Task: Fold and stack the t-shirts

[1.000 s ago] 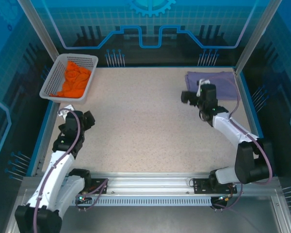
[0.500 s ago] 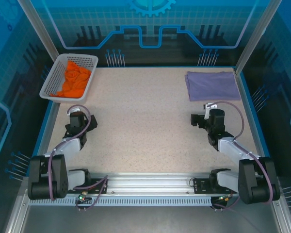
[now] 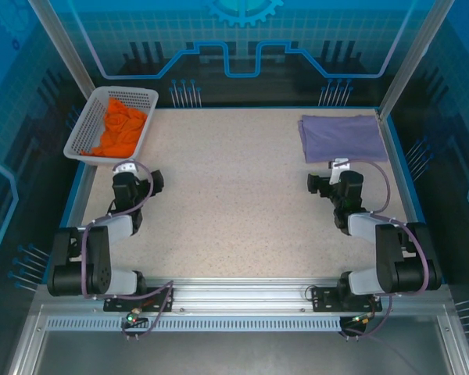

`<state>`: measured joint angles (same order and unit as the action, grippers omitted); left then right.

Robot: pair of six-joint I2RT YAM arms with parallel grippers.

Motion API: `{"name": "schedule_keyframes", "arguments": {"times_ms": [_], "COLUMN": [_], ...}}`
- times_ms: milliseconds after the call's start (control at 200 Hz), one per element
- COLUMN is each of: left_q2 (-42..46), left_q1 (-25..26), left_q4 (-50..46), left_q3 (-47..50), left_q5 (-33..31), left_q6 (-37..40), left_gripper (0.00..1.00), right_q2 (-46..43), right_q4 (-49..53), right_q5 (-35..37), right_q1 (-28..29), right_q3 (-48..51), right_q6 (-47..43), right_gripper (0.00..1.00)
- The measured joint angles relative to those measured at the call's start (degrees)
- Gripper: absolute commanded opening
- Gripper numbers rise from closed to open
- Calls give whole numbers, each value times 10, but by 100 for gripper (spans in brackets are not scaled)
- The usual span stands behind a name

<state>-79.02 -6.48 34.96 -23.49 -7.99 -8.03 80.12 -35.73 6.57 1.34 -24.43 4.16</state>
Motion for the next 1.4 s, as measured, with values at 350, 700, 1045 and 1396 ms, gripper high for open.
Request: {"name": "schedule_keyframes", "arguments": {"times_ms": [350, 700, 1045, 1396], "left_q2": [-45, -110, -104, -104], "left_q1": [40, 64, 69, 69], "left_q4": [183, 217, 188, 188], "left_q3": [68, 29, 20, 20], "left_q5": [4, 0, -1, -1], "left_q6": [22, 53, 56, 57], "left_gripper": [99, 99, 99, 99], "right_q2": [42, 56, 57, 57], "right_q4": [-170, -122, -92, -84], "right_q5": [19, 24, 22, 8], "right_q1": [56, 30, 31, 26], "right_q3": [97, 4, 4, 4], "right_q6": [-46, -40, -40, -40], "right_gripper": [100, 100, 100, 100]}}
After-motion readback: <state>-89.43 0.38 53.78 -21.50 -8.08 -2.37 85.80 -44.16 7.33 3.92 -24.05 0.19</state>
